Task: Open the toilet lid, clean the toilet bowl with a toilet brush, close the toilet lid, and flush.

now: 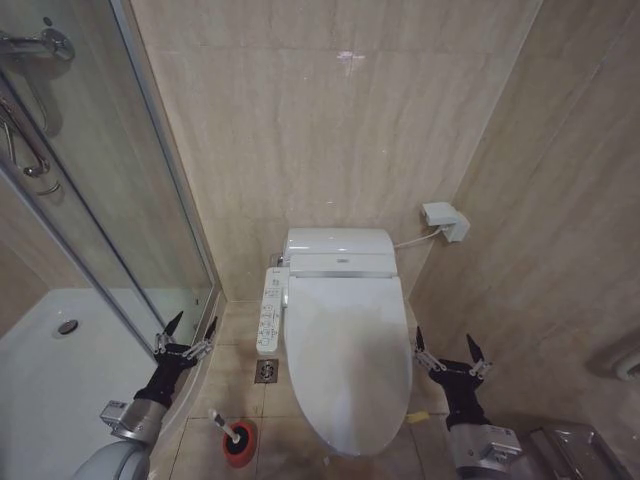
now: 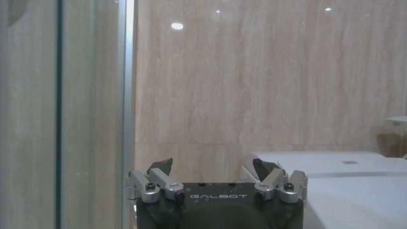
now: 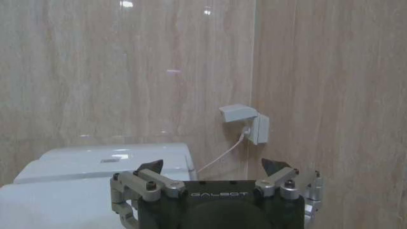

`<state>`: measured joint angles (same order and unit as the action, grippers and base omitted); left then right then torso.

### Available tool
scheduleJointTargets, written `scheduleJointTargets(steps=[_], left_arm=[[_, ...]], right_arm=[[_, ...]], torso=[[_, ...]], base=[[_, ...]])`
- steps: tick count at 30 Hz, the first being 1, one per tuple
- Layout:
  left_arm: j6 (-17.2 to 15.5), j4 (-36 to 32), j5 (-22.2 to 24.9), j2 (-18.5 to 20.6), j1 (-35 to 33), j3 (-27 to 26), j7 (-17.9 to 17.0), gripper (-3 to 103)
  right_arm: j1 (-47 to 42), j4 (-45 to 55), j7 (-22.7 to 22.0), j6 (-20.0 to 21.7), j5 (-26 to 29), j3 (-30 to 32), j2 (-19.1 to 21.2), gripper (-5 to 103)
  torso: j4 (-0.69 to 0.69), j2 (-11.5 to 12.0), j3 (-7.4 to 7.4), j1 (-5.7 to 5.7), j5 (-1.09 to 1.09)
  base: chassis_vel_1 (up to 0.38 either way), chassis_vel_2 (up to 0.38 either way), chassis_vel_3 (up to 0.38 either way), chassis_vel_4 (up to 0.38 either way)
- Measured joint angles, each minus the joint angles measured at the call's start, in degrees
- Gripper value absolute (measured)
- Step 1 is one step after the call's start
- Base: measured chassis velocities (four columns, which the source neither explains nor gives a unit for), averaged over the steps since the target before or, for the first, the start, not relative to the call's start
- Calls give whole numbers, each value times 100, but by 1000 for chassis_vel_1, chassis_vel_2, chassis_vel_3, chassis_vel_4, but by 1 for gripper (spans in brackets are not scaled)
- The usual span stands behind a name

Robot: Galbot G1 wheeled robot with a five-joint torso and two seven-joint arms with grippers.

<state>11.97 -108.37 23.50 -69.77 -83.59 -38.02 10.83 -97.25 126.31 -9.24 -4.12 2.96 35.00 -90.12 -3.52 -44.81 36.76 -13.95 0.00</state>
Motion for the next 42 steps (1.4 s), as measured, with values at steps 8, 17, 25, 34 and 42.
scheduleJointTargets(steps=[8, 17, 25, 34, 42], left_arm=[[0, -70, 7, -34, -77, 14, 172, 84], [27, -86, -24, -83, -116, 42, 286, 90], [-40, -181, -34, -83, -180, 41, 150, 92], [-77, -270, -83, -94, -196, 99, -8, 92], [-58, -286, -81, -131, -244, 221, -175, 92]], right_arm=[[0, 0, 0, 0, 0, 0, 0, 100], [0, 0, 0, 0, 0, 0, 1, 100], [0, 0, 0, 0, 0, 0, -1, 100], [0, 0, 0, 0, 0, 0, 0, 100], [0, 0, 0, 0, 0, 0, 0, 100]], torso=[[1, 0, 0, -1, 0], [0, 0, 0, -1, 0], [0, 0, 0, -2, 0], [-1, 0, 0, -1, 0], [0, 0, 0, -2, 0]], base=[[0, 0, 0, 0], [-70, -68, 78, 50], [-23, -11, 14, 13], [0, 0, 0, 0], [-19, 20, 21, -20]])
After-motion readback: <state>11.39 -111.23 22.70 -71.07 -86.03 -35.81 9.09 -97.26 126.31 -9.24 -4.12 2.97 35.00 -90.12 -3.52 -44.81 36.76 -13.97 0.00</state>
